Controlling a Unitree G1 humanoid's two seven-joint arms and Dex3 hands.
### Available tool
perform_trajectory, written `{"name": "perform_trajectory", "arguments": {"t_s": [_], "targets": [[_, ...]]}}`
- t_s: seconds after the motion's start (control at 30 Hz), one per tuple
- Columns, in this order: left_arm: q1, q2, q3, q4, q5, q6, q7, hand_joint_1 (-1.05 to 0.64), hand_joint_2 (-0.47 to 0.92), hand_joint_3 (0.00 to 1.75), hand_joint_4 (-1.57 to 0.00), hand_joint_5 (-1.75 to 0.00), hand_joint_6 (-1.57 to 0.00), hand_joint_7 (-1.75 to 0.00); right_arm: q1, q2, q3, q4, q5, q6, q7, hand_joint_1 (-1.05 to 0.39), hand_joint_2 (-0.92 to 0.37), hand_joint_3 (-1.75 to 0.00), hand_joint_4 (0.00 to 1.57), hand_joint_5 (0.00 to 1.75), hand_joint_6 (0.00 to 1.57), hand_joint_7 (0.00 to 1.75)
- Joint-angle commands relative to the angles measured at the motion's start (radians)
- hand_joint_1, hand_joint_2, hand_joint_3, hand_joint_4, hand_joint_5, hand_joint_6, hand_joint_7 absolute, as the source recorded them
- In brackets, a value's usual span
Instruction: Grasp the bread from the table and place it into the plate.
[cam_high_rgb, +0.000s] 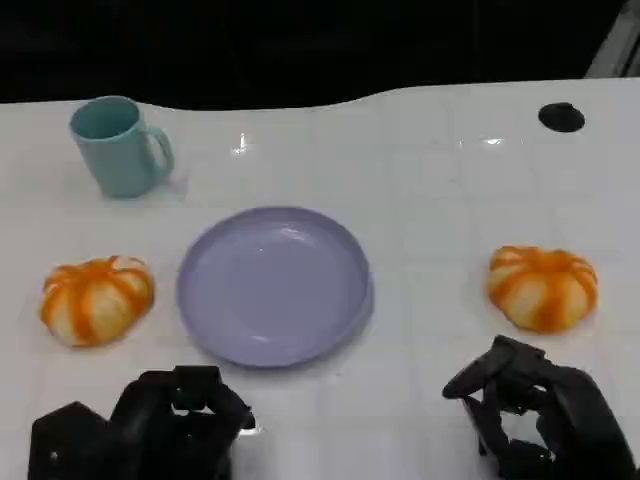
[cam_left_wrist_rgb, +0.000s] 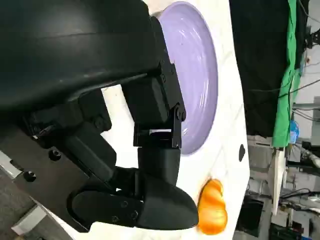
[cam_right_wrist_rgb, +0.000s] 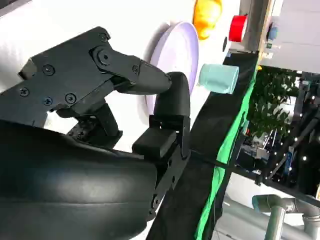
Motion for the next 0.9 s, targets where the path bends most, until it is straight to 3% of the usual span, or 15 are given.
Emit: {"name": "perform_trajectory", "arguments": {"t_s": [0.03, 0.7, 0.77, 0.83, 0.9], "targets": [[0.003, 0.013, 0.007, -0.001, -0.004, -0.006, -0.001, -1.05, 0.54, 0.69, -1.57, -1.23, -1.40, -0.81, 0.003, -0.008, -0.005, -0.002, -0.006, -0.003, -0.007, -0.42, -0.66, -0.77, 0.86, 1.75, 0.87, 1.24], [0.003, 0.013, 0.008, -0.004, -0.002, -0.004, 0.002, -1.05, 0.54, 0.69, -1.57, -1.23, -1.40, -0.82, 0.002, -0.008, -0.005, -0.006, 0.002, -0.001, -0.002, -0.41, -0.65, -0.78, 0.85, 1.75, 0.87, 1.23], [0.003, 0.014, 0.009, -0.004, -0.004, -0.002, 0.001, -1.05, 0.54, 0.69, -1.57, -1.23, -1.40, -0.82, 0.001, -0.006, -0.003, -0.007, 0.012, -0.005, 0.005, -0.41, -0.64, -0.80, 0.86, 1.69, 0.88, 1.16], [0.003, 0.014, 0.010, -0.006, -0.007, 0.003, 0.000, -1.05, 0.54, 0.69, -1.57, -1.23, -1.40, -0.82, -0.001, -0.006, -0.003, -0.004, 0.022, -0.014, 0.013, -0.39, -0.64, -0.80, 0.85, 1.56, 0.89, 0.98], [0.003, 0.014, 0.011, -0.006, -0.004, 0.003, 0.002, -1.05, 0.54, 0.69, -1.57, -1.23, -1.40, -0.81, -0.002, -0.003, -0.005, -0.010, 0.026, -0.016, 0.013, -0.40, -0.70, -0.68, 0.81, 1.44, 0.90, 0.79]]}}
